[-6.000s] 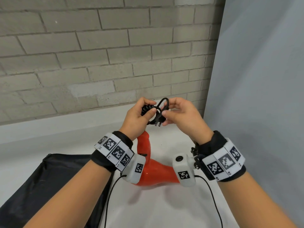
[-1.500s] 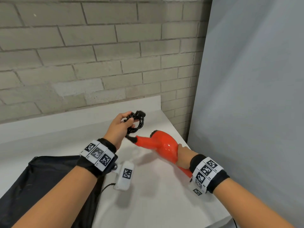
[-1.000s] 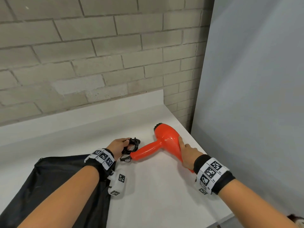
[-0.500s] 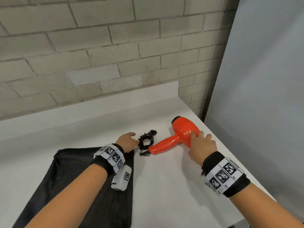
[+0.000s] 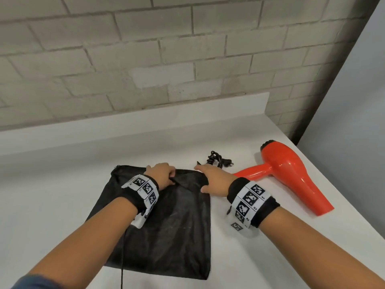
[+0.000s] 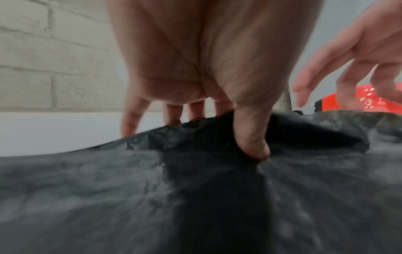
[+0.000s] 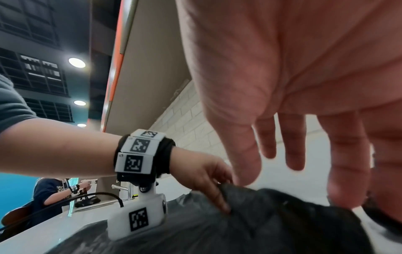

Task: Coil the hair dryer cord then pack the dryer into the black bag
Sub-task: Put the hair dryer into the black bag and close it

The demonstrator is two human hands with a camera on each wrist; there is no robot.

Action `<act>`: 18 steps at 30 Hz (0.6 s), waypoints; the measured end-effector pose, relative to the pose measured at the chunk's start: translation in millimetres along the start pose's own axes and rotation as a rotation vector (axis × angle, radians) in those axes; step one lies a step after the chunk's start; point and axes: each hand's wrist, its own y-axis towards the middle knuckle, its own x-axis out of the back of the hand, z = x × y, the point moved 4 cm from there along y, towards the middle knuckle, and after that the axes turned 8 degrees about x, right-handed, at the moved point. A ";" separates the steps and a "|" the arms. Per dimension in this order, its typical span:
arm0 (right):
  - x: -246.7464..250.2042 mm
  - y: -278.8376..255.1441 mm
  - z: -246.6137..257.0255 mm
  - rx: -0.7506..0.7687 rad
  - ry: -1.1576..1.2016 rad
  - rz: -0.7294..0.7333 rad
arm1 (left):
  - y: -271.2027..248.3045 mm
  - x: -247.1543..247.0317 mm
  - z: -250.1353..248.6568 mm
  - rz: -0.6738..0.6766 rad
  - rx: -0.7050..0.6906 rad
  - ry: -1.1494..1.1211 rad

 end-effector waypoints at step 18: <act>57.5 -57.9 -33.5 -0.165 0.367 -0.540 | -69.4 48.4 -61.6 -0.081 -0.344 -0.771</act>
